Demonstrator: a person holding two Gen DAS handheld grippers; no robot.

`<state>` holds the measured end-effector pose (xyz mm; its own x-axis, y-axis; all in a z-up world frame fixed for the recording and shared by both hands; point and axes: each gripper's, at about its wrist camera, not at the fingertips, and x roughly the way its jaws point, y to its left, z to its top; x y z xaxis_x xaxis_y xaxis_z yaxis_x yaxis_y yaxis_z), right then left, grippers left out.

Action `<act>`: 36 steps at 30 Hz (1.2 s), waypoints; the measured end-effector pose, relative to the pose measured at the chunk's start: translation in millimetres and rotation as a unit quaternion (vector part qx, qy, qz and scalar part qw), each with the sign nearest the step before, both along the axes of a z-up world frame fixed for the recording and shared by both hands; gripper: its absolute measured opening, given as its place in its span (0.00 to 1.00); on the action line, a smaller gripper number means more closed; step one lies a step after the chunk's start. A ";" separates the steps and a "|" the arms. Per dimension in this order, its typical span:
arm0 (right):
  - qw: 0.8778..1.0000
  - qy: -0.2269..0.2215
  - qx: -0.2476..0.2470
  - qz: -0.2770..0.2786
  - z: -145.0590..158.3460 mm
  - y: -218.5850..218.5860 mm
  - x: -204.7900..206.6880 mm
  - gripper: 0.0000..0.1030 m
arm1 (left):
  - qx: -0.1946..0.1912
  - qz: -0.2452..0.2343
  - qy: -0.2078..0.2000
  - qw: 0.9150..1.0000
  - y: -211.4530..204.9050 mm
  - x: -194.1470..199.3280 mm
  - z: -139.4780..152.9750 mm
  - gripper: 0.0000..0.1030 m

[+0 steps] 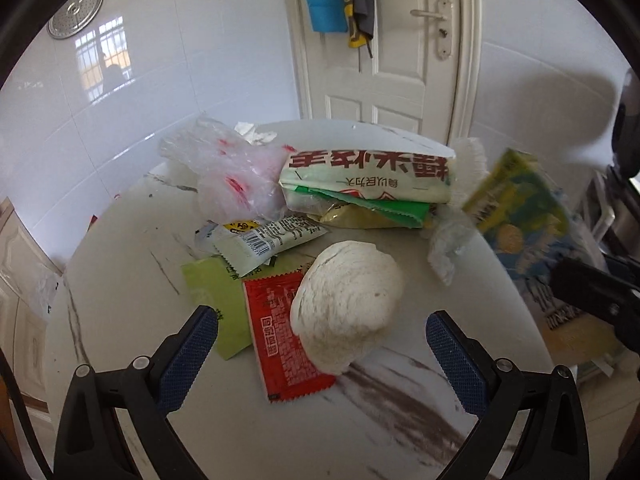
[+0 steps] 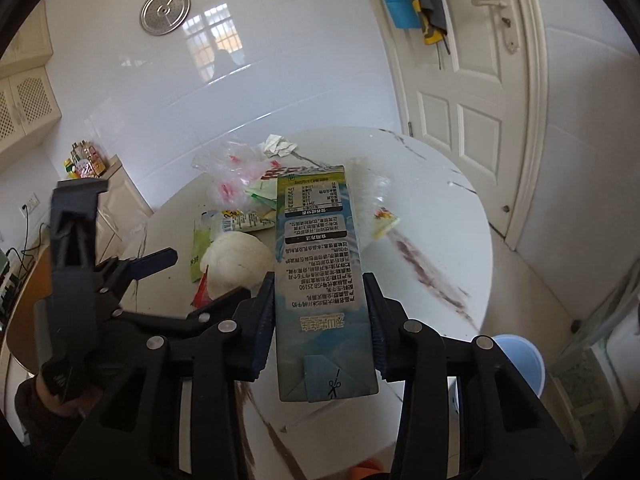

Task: Collect trash
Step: 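Grasp the white bread bun with the left tool, then carry bun and carton to the blue bin and open both tools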

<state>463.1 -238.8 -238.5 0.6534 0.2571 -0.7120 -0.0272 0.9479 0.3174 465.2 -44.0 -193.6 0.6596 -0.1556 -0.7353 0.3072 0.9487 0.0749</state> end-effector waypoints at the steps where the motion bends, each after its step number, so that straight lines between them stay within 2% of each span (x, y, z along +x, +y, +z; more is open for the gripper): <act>1: 1.000 0.004 0.002 -0.002 -0.9 -2.7 0.1 0.37 | 0.003 0.003 0.004 1.000 -0.3 3.6 -2.9 0.99; 5: 1.000 0.010 0.016 -0.004 -6.7 -14.5 0.9 0.37 | 0.039 0.014 0.034 0.999 -10.4 26.7 -20.5 0.98; 7: 1.000 0.011 0.018 -0.005 -8.7 -15.8 0.2 0.37 | 0.033 0.011 0.034 0.999 -13.1 32.7 -24.0 0.95; 8: 1.000 0.011 0.021 -0.003 -9.3 -17.4 0.7 0.37 | 0.029 0.011 0.038 0.999 -14.4 36.0 -25.2 0.87; 9: 1.000 0.011 0.022 -0.002 -10.1 -18.7 0.4 0.37 | 0.020 0.011 0.039 0.999 -14.7 38.7 -25.4 0.74; 12: 1.000 0.008 0.029 0.002 -10.0 -23.0 -2.1 0.37 | 0.003 -0.002 0.038 0.999 -11.4 35.5 -21.8 0.47; 13: 1.000 0.007 0.031 0.003 -10.3 -23.2 -4.1 0.37 | -0.005 -0.001 0.036 0.999 -9.8 35.4 -21.3 0.45; 19: 0.999 0.001 0.047 0.002 -7.3 -31.3 -13.8 0.37 | -0.070 0.022 0.045 0.996 14.7 28.3 -10.1 0.45; 24: 0.998 -0.013 0.057 0.002 1.0 -42.3 -28.0 0.37 | -0.098 0.014 0.028 0.995 9.4 -15.3 27.7 0.45; 30: 0.998 -0.032 0.033 -0.038 14.1 -80.8 -58.7 0.37 | -0.104 -0.065 0.006 0.992 -59.6 -61.2 64.8 0.45; 36: 0.991 -0.002 -0.016 -0.132 -6.2 -141.7 -87.0 0.37 | -0.099 -0.144 0.027 0.984 -142.2 -75.8 59.5 0.45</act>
